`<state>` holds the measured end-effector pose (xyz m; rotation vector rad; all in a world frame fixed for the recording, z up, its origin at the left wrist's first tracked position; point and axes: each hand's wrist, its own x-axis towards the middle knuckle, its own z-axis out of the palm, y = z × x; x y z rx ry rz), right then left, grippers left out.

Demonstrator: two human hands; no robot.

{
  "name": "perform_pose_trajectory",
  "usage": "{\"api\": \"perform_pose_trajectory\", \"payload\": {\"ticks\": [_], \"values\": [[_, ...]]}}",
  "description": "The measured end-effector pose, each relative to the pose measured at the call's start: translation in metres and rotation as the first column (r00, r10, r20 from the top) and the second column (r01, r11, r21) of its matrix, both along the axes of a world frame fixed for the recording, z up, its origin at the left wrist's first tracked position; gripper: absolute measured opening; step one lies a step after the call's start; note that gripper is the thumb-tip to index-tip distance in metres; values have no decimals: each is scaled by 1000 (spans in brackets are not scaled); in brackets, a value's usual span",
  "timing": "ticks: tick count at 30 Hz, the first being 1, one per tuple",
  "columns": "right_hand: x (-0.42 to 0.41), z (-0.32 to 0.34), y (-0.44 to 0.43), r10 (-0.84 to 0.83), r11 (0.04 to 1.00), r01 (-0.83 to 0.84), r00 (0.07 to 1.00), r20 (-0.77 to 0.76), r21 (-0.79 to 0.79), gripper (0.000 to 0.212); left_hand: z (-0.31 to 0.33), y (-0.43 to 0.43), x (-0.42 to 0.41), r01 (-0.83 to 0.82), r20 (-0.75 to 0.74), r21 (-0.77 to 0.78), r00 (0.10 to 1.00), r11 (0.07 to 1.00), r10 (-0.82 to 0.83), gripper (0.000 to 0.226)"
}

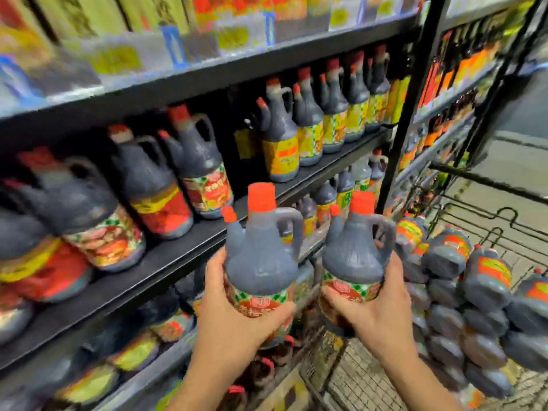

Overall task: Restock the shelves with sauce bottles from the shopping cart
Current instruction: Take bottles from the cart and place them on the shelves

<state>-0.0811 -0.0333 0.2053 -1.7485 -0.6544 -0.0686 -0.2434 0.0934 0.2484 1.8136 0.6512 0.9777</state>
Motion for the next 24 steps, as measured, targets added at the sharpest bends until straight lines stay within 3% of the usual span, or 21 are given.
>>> {"api": "perform_pose_trajectory", "payload": {"ticks": [9, 14, 21, 24], "values": [[-135, 41, 67, 245, 968, -245, 969, 20, 52, 86, 34, 45, -170, -207, 83, 57, 976, 977, 202, 97], [-213, 61, 96, 360, 932, -361, 932, 43, 18, 104, 42, 58, -258, -298, 97, 24, 951, 954, 294, 100], [-286, 66, 127, 459, 887, -461, 882, 107, -5, 98, 34, 71, -338, -441, 137, 0, 889, 897, 437, 101], [-303, 68, 135, 527, 849, -527, 847, 68, -17, 96, 32, 78, -356, -527, 149, 16, 842, 850, 519, 98]]}}
